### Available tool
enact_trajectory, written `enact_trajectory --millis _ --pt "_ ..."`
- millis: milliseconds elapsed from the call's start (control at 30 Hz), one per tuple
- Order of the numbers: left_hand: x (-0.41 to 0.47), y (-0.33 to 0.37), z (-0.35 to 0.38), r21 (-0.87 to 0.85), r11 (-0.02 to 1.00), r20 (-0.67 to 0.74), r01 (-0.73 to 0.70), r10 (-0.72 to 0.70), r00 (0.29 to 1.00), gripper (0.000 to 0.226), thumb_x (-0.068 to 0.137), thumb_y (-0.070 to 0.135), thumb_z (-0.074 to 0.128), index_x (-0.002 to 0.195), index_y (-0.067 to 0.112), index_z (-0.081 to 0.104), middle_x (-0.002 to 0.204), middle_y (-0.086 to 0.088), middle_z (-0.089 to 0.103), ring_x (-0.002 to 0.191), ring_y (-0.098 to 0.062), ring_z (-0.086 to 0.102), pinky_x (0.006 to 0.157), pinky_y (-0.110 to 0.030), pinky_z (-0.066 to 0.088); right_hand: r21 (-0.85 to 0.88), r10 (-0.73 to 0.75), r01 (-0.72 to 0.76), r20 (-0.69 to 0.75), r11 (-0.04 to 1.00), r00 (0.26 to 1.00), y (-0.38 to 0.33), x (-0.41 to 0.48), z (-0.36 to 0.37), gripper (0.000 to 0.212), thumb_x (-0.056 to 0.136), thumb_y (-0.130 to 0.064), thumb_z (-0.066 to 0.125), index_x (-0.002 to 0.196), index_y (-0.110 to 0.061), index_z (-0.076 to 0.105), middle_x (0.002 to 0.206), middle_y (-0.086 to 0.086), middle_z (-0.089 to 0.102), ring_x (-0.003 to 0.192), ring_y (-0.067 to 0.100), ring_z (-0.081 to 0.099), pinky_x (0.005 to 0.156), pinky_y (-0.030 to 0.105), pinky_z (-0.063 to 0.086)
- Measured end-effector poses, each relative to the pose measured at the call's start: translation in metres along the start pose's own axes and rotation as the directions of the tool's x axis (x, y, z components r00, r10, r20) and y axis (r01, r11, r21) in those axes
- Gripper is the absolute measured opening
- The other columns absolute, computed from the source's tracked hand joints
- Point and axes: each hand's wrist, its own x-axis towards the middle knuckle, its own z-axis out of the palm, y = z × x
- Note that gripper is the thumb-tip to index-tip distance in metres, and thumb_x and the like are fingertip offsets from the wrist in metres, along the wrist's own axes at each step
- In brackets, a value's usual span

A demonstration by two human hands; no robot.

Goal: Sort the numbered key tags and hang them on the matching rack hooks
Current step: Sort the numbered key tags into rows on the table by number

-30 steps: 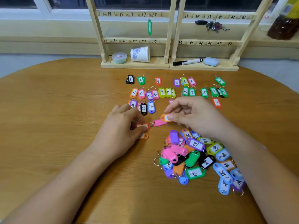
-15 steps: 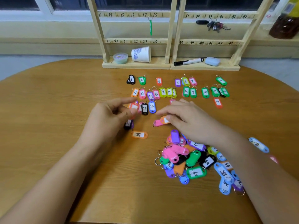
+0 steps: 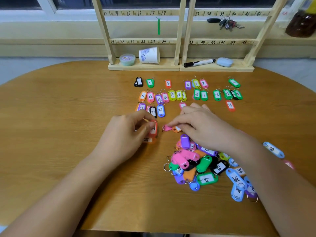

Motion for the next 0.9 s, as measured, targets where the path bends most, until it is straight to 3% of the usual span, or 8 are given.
enact_trajectory --millis 133,400,500,733,833,900 --pt "-0.002 -0.001 0.001 -0.026 0.999 0.033 0.019 -0.018 0.999 0.006 0.103 0.032 0.069 0.101 0.035 0.074 0.081 0.019 0.076 0.069 -0.004 0.072 0.073 -0.036 0.059 0.023 -0.002 0.002 -0.008 1.0 1.0 0.001 -0.002 0.001 0.033 0.11 -0.025 0.053 0.127 -0.045 0.072 0.1 -0.013 0.058 0.105 0.012 0.044 0.099 0.036 0.031" --pt "-0.014 0.002 0.005 -0.093 0.984 0.178 0.149 -0.131 0.975 0.007 0.095 0.037 0.079 0.089 0.033 0.078 0.076 0.014 0.077 0.071 -0.007 0.072 0.07 -0.031 0.055 0.044 -0.007 0.009 -0.04 0.999 0.999 0.003 -0.002 0.003 0.028 0.109 -0.028 0.055 0.126 -0.042 0.071 0.097 -0.014 0.058 0.105 0.011 0.044 0.094 0.034 0.028" --pt "-0.01 0.003 0.009 -0.116 0.974 0.139 0.195 -0.178 0.974 0.009 0.093 0.037 0.08 0.087 0.031 0.078 0.073 0.008 0.076 0.067 -0.013 0.07 0.064 -0.029 0.051 0.05 -0.001 0.004 -0.061 0.999 0.998 0.005 -0.002 0.003 0.024 0.108 -0.03 0.056 0.127 -0.04 0.069 0.1 -0.015 0.06 0.108 0.012 0.046 0.098 0.035 0.03" --pt "-0.002 0.008 0.012 -0.394 0.849 0.244 0.352 -0.272 0.931 0.005 0.096 0.017 0.078 0.092 0.013 0.077 0.076 -0.008 0.079 0.065 -0.015 0.074 0.056 -0.024 0.049 0.058 0.002 0.002 -0.065 0.998 0.998 0.006 -0.003 0.004 0.021 0.108 -0.032 0.056 0.123 -0.04 0.069 0.103 -0.013 0.062 0.109 0.011 0.046 0.094 0.032 0.027" --pt "0.002 0.008 0.012 -0.343 0.876 0.228 0.34 -0.273 0.934 0.006 0.095 0.021 0.079 0.09 0.017 0.079 0.075 -0.002 0.078 0.063 -0.009 0.07 0.053 -0.017 0.044 0.056 0.0 0.004 -0.067 0.998 0.998 0.006 -0.002 0.005 0.02 0.108 -0.032 0.056 0.121 -0.04 0.07 0.101 -0.014 0.061 0.108 0.011 0.046 0.095 0.033 0.028" --pt "0.005 0.006 0.013 -0.285 0.909 0.2 0.304 -0.254 0.946 0.008 0.095 0.028 0.08 0.089 0.022 0.079 0.074 0.0 0.078 0.062 -0.014 0.069 0.057 -0.02 0.046 0.059 0.001 0.002 -0.066 0.998 0.998 0.007 -0.002 0.005 0.02 0.108 -0.032 0.057 0.121 -0.04 0.07 0.101 -0.014 0.062 0.108 0.011 0.046 0.097 0.033 0.028"
